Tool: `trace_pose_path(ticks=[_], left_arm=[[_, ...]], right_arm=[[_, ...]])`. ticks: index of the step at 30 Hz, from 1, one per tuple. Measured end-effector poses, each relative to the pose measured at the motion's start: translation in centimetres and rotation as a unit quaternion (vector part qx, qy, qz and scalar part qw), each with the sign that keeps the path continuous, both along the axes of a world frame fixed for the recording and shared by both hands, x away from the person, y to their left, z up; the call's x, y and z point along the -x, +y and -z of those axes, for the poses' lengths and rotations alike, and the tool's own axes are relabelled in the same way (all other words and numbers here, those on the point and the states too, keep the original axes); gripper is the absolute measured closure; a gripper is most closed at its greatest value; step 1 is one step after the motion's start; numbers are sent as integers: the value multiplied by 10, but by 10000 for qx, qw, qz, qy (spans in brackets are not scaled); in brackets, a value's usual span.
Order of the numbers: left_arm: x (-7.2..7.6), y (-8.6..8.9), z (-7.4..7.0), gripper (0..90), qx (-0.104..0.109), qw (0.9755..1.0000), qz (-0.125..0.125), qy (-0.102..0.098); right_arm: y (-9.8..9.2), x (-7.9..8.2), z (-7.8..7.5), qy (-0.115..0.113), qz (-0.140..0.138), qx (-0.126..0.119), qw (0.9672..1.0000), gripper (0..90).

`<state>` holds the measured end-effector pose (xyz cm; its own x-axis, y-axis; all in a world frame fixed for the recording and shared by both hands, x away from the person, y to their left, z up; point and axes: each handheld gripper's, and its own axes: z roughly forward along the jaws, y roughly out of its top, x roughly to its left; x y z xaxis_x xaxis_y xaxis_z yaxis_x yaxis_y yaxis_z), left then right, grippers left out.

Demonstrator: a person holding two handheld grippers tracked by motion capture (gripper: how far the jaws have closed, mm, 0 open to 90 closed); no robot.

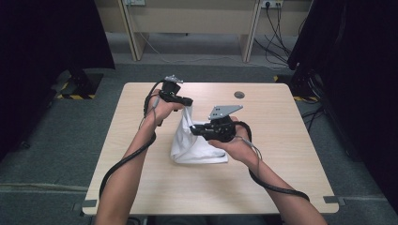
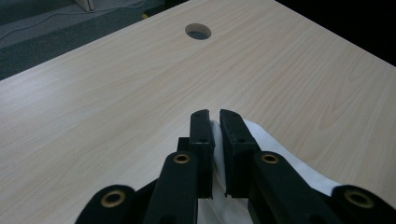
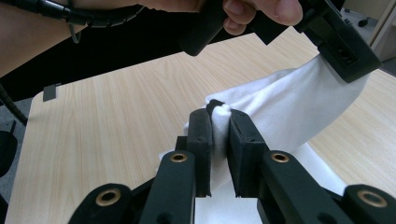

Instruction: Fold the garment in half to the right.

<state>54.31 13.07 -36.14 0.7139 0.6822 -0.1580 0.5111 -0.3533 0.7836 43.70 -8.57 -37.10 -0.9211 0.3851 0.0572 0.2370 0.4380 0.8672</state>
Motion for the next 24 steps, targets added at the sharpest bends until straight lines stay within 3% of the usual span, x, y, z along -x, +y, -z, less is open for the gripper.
trace_pose_path(ticks=[24], left_arm=[[-5,-13,9,834,-19,10000,68,48]], right_arm=[[-11,1,5,55,97,25,9999,804]])
